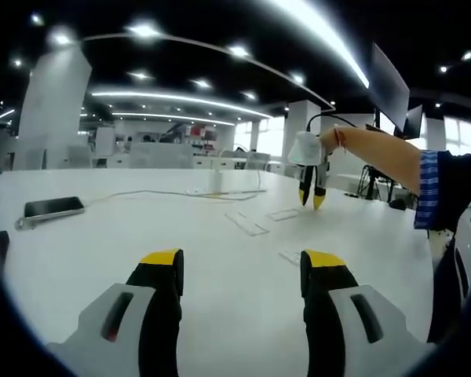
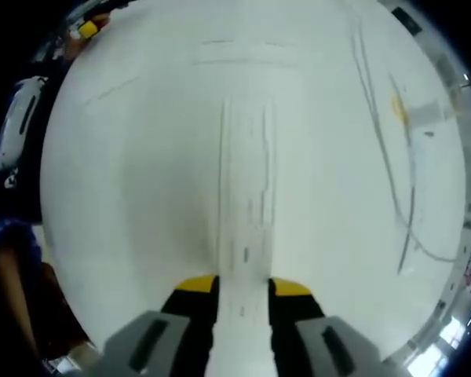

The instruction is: Locate the socket holder cover, grip the socket holder cover, clip it into the socket holder slot.

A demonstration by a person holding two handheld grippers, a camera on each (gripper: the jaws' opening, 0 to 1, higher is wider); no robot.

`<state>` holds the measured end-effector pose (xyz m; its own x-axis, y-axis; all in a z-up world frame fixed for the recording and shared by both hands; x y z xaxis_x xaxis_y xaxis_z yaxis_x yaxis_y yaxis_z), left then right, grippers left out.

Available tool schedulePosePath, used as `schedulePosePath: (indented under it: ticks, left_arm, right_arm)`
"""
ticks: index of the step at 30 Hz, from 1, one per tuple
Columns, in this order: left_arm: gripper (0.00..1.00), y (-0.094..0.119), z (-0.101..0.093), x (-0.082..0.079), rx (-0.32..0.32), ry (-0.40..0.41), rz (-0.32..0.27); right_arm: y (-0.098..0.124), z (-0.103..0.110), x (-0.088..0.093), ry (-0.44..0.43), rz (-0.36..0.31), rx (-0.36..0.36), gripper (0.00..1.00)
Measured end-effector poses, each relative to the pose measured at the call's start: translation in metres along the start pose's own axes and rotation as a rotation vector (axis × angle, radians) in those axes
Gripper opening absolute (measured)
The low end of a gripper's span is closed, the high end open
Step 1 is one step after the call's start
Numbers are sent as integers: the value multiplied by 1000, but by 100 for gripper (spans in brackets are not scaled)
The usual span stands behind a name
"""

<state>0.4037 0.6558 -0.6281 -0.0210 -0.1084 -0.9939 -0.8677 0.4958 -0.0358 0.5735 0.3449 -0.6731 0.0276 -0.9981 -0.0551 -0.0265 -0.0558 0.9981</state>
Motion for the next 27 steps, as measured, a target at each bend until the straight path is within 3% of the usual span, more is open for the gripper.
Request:
schedulePosePath:
  ticks: [6, 13, 27]
  left_arm:
    - [60, 0, -1, 0, 3, 1, -1]
    - [60, 0, -2, 0, 11, 5, -1]
    - [60, 1, -3, 1, 12, 6, 3]
  right_arm:
    - [-1, -1, -18, 14, -44, 7, 27]
    - [-2, -1, -27, 15, -48, 8, 27]
    - [-3, 0, -28, 2, -13, 25, 27]
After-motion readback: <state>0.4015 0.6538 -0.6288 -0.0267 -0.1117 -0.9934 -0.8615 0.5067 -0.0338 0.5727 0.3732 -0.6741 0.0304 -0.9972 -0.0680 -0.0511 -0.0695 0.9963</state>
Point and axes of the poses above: the point that each gripper's makers call its tool centre point, and the gripper's own axes: y roughly backward along the fingers, z roughly to its left, x roughly out of its underside, the point moved 2 cm from there along y, roughly backward along the fingers, and after that the axes turned 9 degrees about -z, right-handed, at the moved point
